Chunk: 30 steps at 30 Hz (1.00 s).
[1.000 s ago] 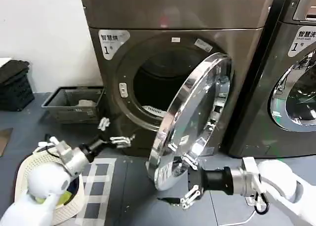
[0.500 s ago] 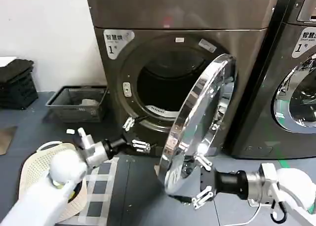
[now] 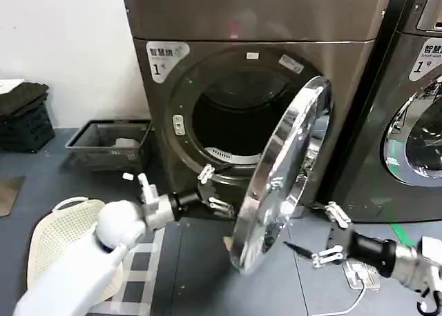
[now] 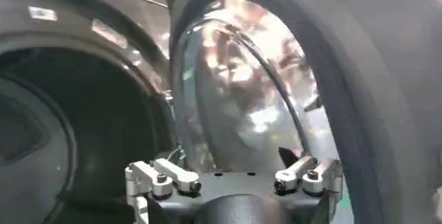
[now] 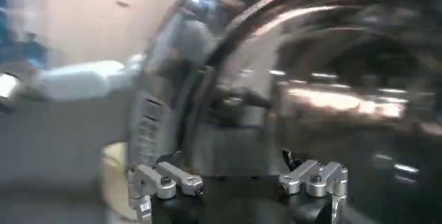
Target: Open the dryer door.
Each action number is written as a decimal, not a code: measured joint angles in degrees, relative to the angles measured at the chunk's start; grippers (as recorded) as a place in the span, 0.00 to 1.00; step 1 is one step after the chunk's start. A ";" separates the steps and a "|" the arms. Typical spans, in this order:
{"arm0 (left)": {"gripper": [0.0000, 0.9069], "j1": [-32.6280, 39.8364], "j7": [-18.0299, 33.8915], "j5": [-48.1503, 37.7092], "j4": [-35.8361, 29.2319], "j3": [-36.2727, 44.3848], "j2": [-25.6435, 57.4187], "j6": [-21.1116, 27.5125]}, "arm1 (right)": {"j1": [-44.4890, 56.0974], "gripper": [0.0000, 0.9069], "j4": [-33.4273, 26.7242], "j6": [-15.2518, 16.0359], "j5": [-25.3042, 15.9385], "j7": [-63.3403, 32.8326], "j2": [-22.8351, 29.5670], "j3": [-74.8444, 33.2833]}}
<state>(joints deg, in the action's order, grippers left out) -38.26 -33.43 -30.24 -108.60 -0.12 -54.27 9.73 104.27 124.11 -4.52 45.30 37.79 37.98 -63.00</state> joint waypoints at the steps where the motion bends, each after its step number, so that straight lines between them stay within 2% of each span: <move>1: 1.00 0.46 -0.04 0.00 0.17 0.70 -0.24 -0.12 | 1.48 1.00 0.15 -0.03 0.00 -0.52 1.19 -1.57; 6: 1.00 1.96 -0.02 -0.01 0.74 3.32 -1.72 -0.34 | 8.53 1.00 0.77 -0.64 -0.58 -2.78 8.70 -10.21; 16: 1.00 4.08 0.34 0.80 1.79 6.84 -4.89 -1.41 | 16.40 1.00 -1.39 -3.22 -5.42 -8.10 23.26 -22.56; 23: 1.00 5.56 0.88 2.98 4.07 9.29 -8.14 -2.62 | 18.60 1.00 -4.98 -3.13 -8.33 -13.93 31.57 -28.91; 30: 1.00 7.83 2.34 5.48 6.87 12.75 -12.33 -2.96 | 18.34 1.00 -10.44 -2.71 -10.76 -21.07 37.46 -34.01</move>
<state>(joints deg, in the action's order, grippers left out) -30.43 -31.09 -24.75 -101.73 12.63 -66.60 6.76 122.61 113.67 -7.22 34.54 16.72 75.44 -97.01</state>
